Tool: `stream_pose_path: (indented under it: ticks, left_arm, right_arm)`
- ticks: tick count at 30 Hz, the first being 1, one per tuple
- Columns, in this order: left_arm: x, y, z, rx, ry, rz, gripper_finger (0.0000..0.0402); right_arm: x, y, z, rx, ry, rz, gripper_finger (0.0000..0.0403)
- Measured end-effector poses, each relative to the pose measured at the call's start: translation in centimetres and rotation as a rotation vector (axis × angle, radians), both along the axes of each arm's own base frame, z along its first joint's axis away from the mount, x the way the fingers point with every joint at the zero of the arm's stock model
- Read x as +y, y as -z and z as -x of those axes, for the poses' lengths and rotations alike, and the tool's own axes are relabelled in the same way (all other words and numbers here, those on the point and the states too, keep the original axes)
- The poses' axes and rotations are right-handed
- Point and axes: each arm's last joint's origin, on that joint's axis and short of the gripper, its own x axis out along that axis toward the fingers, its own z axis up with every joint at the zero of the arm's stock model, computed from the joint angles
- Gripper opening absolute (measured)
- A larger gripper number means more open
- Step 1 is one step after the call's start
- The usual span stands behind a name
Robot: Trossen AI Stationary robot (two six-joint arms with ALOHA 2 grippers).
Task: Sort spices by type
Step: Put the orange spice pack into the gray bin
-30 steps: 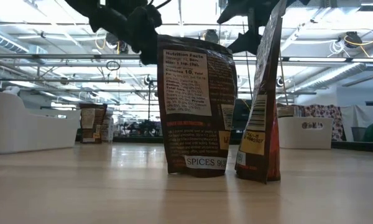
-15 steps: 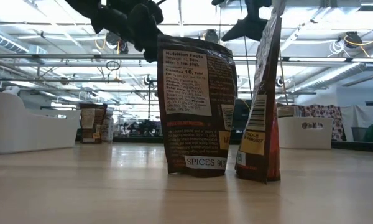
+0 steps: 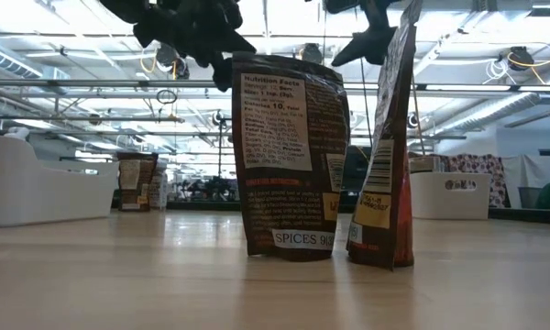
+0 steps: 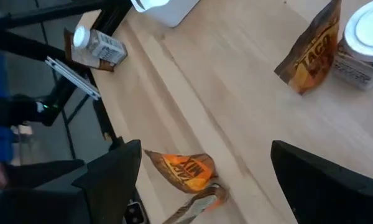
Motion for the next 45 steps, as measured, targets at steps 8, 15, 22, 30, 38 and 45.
stream_pose_path:
  ticks: [8, 15, 22, 30, 38, 45]
  left_arm:
    - [-4.5, 0.2, -1.1, 0.077, -0.028, 0.107, 0.0327]
    - [-9.4, -0.2, -1.7, 0.098, -0.164, 0.147, 0.0327]
    - [-14.1, -0.3, -1.3, 0.093, -0.265, 0.198, 0.0327]
    - [-16.6, -0.3, -0.7, 0.078, -0.307, 0.185, 0.0327]
    - [-16.7, -0.2, -0.6, 0.086, -0.262, 0.123, 0.0327]
    - [-15.7, -0.2, 1.0, 0.192, -0.151, -0.015, 0.0327]
  right_arm:
    - [2.1, 0.1, 0.5, -0.018, -0.145, 0.133, 0.0341]
    - [4.8, 0.1, 1.1, -0.050, -0.261, 0.230, 0.0341]
    - [6.6, -0.2, 1.4, -0.102, -0.316, 0.259, 0.0341]
    - [7.0, -0.3, 1.4, -0.128, -0.312, 0.307, 0.0341]
    - [6.9, -0.6, 1.2, -0.152, -0.260, 0.293, 0.0341]
    - [6.2, -0.9, 0.7, -0.203, -0.223, 0.391, 0.0341]
